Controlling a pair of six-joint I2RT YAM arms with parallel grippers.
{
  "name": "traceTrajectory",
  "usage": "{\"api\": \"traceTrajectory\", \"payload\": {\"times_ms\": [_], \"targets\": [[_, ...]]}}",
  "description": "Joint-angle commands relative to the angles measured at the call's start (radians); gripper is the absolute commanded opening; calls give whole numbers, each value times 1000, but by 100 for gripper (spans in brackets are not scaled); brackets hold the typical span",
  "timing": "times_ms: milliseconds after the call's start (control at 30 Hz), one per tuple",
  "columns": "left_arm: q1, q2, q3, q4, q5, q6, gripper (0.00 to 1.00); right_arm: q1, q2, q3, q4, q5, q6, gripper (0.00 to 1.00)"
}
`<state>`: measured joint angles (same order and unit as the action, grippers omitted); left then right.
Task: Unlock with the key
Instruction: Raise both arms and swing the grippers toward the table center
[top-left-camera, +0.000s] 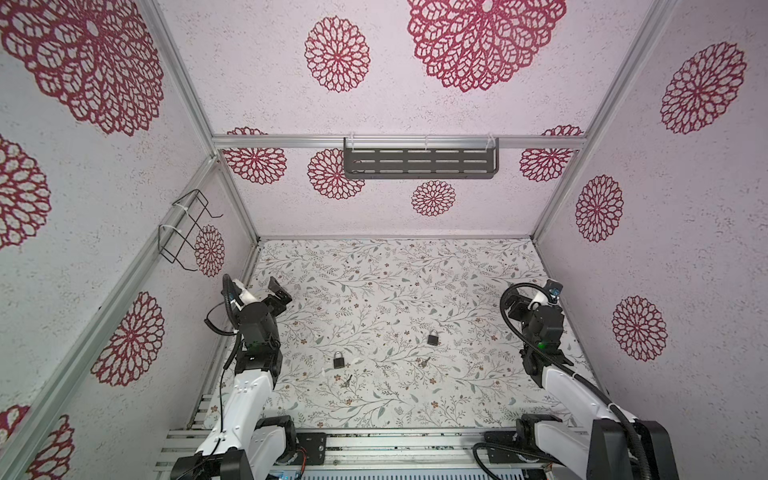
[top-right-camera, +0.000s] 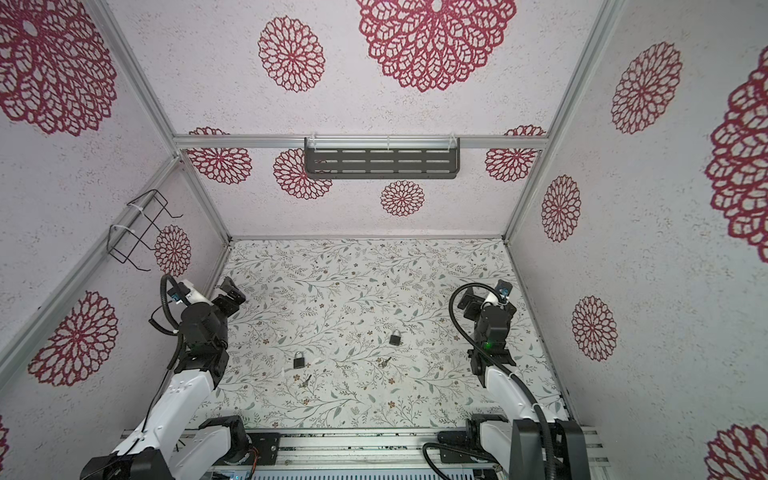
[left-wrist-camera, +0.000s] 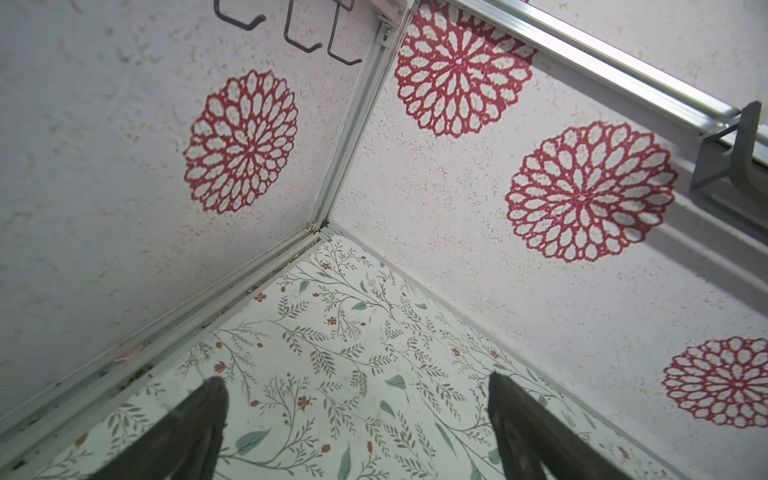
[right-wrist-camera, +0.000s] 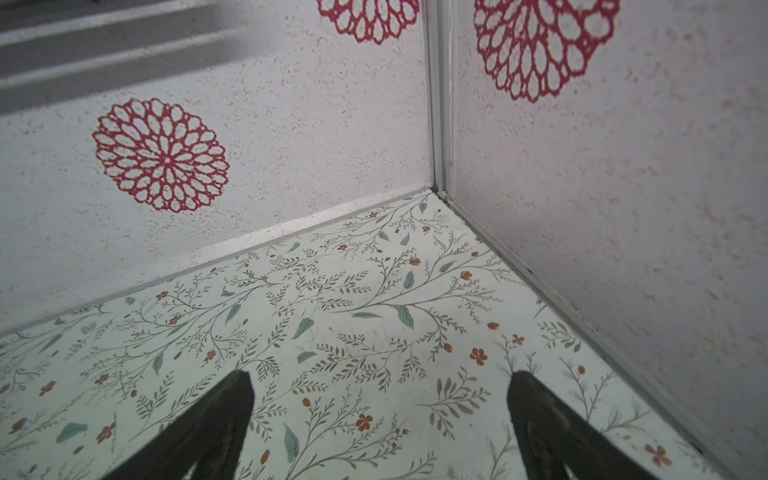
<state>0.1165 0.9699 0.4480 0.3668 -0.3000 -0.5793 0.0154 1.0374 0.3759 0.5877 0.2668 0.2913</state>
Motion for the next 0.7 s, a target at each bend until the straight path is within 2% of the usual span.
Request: {"api": "traceTrajectory", "payload": {"times_ms": [0, 100, 300, 500, 667], "targets": [[39, 10, 1, -67, 88, -173, 100, -6, -64, -17, -87, 9, 166, 99], [95, 44, 24, -97, 234, -232, 100, -15, -112, -90, -20, -35, 270, 99], [98, 23, 14, -93, 345, -224, 100, -15, -97, 26, -303, -35, 312, 99], [64, -6, 33, -169, 398, -246, 100, -6, -51, 130, -476, -46, 340, 99], [-53, -44, 60, -266, 356, -186, 100, 31, 0, 216, -616, -131, 321, 99]]}}
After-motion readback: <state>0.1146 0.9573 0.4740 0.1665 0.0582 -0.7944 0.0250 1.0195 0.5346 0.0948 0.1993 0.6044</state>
